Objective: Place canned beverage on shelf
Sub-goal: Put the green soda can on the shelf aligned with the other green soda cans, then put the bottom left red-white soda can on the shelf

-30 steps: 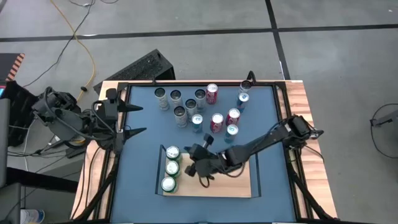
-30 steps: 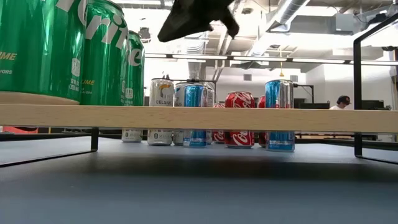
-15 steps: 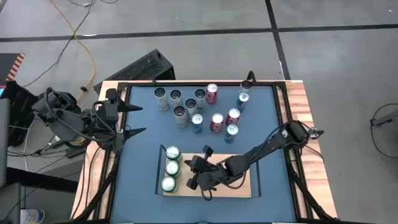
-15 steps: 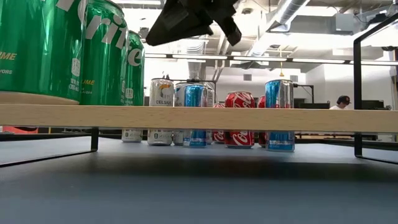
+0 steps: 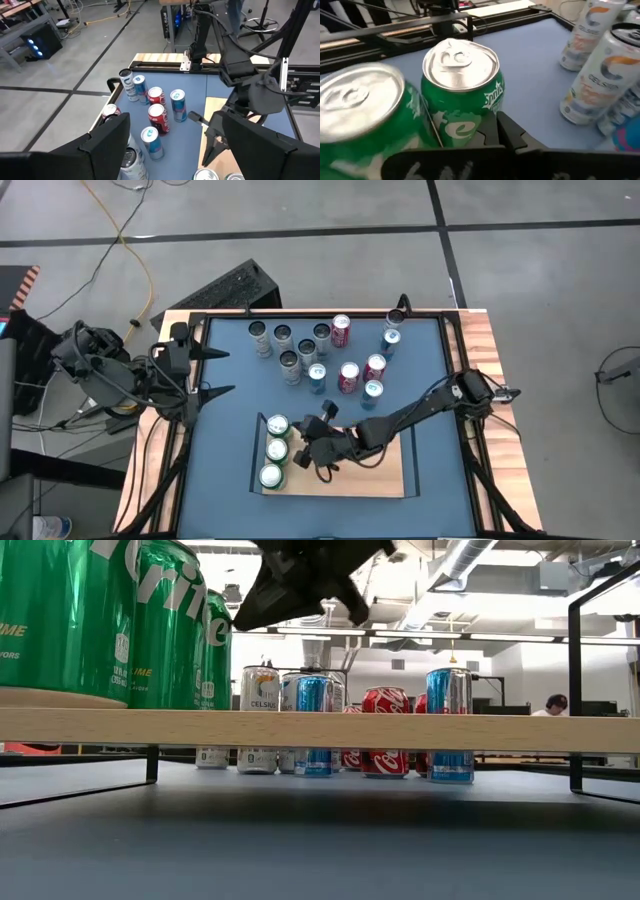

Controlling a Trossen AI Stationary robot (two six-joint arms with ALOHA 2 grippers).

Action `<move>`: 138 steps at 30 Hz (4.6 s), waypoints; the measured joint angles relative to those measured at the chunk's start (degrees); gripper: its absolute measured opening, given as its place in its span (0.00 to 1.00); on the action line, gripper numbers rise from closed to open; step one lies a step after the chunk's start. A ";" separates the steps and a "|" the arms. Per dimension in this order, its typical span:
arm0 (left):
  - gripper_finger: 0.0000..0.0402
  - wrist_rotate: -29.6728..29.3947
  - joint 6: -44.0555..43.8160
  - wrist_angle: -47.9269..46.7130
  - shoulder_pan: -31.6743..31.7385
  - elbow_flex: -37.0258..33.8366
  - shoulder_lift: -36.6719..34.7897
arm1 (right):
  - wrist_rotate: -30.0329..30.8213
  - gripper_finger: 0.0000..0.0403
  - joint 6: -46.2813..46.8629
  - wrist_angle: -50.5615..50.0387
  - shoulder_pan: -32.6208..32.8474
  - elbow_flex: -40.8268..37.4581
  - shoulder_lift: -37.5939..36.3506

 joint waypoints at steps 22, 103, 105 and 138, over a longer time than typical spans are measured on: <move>0.76 -0.07 -0.26 0.07 0.00 0.00 0.00 | 0.09 0.00 2.05 -0.24 5.91 0.02 -0.20; 0.76 35.77 16.69 4.53 44.26 -0.42 16.84 | 2.06 0.63 -11.84 -52.51 4.10 3.88 -41.88; 0.76 37.38 17.00 3.84 45.57 -0.42 18.43 | 1.98 0.63 -12.95 -54.32 3.93 3.86 -43.06; 0.76 53.54 22.77 26.10 55.01 -27.54 3.07 | -14.94 0.63 -15.52 -58.50 -19.67 -4.41 -41.19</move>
